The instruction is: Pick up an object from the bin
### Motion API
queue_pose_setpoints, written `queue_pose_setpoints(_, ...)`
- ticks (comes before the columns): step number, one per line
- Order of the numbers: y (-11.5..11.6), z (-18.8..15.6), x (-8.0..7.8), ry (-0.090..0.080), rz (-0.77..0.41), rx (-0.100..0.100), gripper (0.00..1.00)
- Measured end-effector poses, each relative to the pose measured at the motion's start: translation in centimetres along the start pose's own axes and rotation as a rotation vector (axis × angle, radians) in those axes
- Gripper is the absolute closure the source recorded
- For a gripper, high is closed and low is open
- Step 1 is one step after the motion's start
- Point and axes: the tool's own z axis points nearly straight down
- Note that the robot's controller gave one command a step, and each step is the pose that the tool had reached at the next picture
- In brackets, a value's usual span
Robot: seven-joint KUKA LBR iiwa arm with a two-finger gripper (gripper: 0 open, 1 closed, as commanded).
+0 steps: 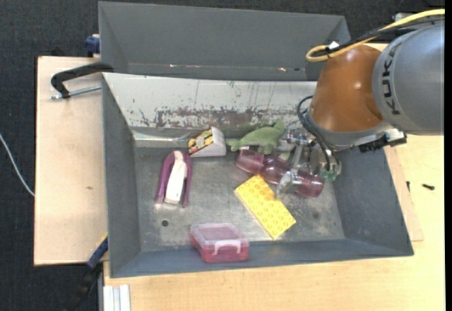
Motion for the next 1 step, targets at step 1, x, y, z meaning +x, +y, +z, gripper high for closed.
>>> queue_pose_setpoints(1,-2.05,-2.53,-3.63,-0.001,0.074,0.001,0.0)
